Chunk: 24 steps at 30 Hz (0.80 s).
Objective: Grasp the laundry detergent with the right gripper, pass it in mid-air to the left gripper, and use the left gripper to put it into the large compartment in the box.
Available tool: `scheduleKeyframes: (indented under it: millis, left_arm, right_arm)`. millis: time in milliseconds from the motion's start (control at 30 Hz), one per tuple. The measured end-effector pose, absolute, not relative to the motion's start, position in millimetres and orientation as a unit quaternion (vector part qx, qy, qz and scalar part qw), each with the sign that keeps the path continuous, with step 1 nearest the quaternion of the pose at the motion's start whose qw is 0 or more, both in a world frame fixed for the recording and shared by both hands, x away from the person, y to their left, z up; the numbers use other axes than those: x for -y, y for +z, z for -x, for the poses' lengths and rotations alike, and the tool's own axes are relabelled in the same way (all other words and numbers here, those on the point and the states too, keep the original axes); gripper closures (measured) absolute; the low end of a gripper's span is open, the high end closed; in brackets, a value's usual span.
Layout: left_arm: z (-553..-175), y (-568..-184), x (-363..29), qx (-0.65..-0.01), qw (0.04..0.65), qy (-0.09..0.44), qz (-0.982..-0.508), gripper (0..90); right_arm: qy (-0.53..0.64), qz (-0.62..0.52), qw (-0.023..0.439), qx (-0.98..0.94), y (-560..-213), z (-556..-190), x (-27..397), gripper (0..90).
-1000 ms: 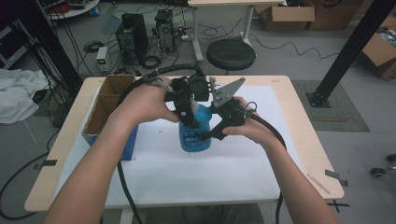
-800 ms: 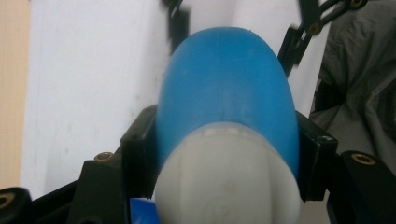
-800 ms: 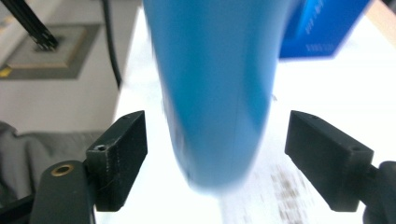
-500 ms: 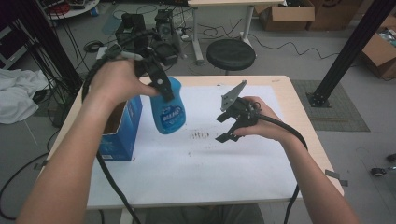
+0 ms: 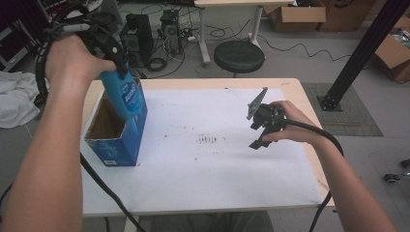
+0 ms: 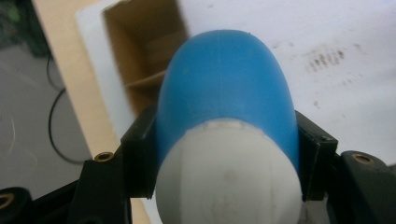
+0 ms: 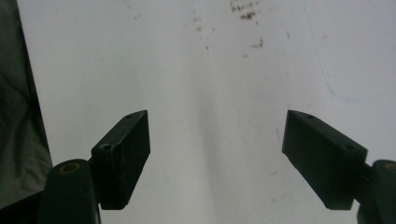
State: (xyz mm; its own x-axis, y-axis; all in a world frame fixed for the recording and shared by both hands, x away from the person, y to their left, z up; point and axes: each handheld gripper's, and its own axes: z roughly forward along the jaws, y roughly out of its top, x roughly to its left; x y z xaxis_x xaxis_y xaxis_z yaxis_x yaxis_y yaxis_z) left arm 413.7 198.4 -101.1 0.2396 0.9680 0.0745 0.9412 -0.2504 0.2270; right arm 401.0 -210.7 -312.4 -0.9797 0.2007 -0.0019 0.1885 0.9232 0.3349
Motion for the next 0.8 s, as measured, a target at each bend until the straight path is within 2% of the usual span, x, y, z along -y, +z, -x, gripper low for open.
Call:
scheduleKeyframes:
  millis: [267,800]
  left_arm:
    - [-418,-109,-227,-0.662,0.046,0.104,-0.741,38.7]
    - [-421,-132,-245,-0.681,0.042,0.092,-0.725,38.7]
  right_arm:
    - [0.138,-0.104,0.024,-0.985,-311,-402,226,23.6]
    - [0.136,-0.111,0.028,-0.984,-305,-402,237,23.7]
